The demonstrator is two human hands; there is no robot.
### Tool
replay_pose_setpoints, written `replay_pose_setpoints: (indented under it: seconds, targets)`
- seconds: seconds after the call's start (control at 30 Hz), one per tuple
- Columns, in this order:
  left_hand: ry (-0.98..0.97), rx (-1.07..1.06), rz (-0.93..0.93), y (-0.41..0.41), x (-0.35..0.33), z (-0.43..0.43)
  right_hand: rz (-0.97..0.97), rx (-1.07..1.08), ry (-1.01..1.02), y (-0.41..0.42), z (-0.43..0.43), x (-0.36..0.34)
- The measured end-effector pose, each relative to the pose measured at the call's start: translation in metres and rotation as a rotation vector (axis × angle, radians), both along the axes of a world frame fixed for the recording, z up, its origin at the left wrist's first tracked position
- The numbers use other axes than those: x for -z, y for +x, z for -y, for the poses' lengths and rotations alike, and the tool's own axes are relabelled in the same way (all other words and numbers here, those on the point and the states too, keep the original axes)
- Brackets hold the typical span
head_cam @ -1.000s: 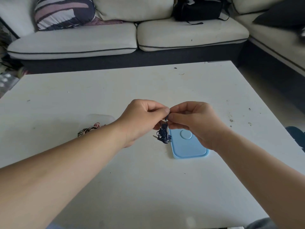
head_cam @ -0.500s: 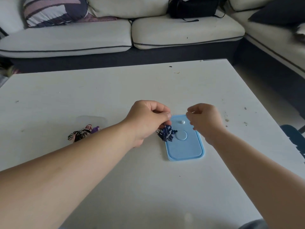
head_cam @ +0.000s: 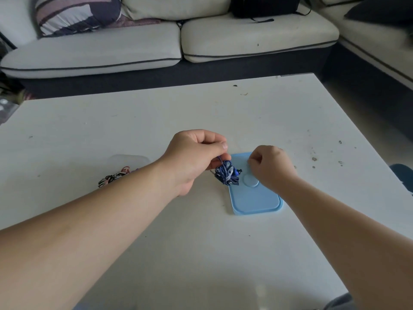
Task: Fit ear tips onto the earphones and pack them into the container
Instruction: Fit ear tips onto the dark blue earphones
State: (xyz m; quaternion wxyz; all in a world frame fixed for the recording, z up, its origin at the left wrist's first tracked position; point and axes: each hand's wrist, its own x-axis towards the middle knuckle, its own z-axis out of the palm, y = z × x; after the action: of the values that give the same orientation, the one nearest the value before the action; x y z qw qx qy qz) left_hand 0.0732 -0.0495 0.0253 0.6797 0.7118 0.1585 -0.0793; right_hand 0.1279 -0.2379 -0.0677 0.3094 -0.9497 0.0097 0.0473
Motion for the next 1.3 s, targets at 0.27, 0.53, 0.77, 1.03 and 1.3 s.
replay_pose_setpoints:
  seconds: [0.27,0.53,0.77,1.03,1.3]
  targets:
    - [0.042,-0.082,0.075,-0.025,-0.027,-0.019,-0.468,0.014,0.913,-0.06,-0.034,-0.085]
    - [-0.039,-0.332,0.16,-0.057,-0.056,-0.036,-0.232,0.04,0.983,-0.118,-0.075,-0.109]
    - [-0.03,-0.38,0.205,-0.065,-0.06,-0.042,-0.124,0.145,1.028,-0.121,-0.102,-0.111]
    - [0.553,0.159,0.348,-0.049,-0.049,-0.056,-0.588,0.137,1.234,-0.087,-0.084,-0.114]
    - [0.714,0.341,0.382,-0.037,-0.036,-0.053,-0.618,0.139,1.224,-0.064,-0.085,-0.105]
